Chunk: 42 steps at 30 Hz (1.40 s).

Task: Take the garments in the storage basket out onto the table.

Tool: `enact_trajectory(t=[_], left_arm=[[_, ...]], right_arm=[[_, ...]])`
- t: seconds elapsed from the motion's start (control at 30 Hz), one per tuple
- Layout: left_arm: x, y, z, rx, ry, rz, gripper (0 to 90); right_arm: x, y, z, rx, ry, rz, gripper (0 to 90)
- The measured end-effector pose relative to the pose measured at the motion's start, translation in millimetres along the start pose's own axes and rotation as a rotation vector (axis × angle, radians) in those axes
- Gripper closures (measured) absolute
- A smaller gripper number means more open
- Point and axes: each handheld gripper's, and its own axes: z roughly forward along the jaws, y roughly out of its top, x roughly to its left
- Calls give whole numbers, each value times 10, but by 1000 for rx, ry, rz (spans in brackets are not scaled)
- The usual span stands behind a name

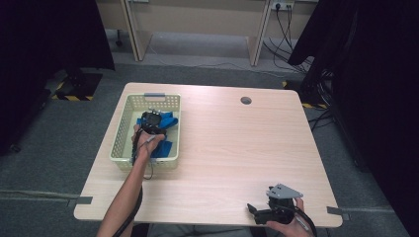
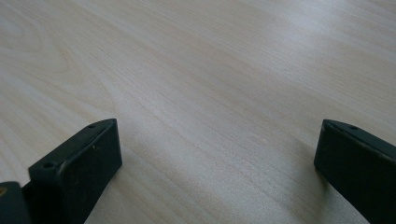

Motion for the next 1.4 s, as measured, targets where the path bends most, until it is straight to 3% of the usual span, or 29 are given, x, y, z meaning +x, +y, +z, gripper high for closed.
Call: enact_trajectory(t=[0.2, 0.47, 0.67, 1.07, 1.4], left_arm=[[53, -6, -45, -23, -40, -21, 719], [80, 117, -295, -128, -69, -40, 737], [75, 246, -517, -193, -70, -27, 737], [94, 338, -727, -224, -77, -30, 736], [84, 370, -801, -221, -71, -19, 735]], right_arm=[[-4, -1, 0, -1, 3, -1, 12], [-3, 2, 4, -1, 0, 1, 12], [-4, 1, 3, -2, 2, 0, 12], [-2, 2, 4, -2, -1, 2, 12], [-2, 3, 4, -1, 0, 2, 12]])
